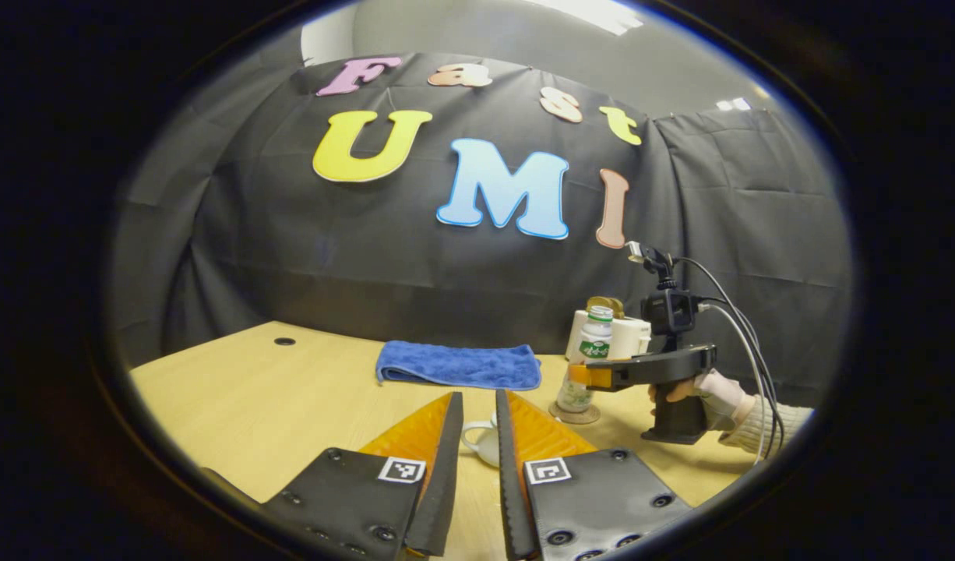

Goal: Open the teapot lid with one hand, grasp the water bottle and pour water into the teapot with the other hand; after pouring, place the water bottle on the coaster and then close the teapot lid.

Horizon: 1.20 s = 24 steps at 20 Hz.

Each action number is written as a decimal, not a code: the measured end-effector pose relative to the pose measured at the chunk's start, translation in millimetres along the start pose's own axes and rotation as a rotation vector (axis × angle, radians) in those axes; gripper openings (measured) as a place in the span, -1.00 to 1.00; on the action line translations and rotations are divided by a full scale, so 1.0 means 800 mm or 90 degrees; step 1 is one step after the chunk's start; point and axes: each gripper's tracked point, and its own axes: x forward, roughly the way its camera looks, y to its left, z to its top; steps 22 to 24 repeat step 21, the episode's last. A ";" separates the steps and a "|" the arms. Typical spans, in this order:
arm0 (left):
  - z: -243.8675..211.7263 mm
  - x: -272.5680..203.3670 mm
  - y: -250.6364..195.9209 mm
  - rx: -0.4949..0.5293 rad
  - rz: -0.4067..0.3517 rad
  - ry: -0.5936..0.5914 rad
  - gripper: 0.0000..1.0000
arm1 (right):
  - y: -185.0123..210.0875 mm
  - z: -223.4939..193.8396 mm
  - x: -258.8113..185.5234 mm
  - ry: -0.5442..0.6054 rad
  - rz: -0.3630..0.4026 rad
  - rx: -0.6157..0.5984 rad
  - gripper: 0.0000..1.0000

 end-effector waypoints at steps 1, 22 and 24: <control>0.000 0.000 -0.001 -0.001 -0.001 -0.001 -0.40 | -0.002 0.000 -0.001 0.001 -0.004 -0.008 0.48; -0.016 -0.006 -0.096 0.006 -0.001 -0.039 -0.40 | -0.006 -0.027 -0.190 -0.136 -0.031 0.055 0.99; -0.016 -0.006 -0.096 0.006 -0.001 -0.039 -0.40 | -0.006 -0.027 -0.190 -0.136 -0.031 0.055 0.99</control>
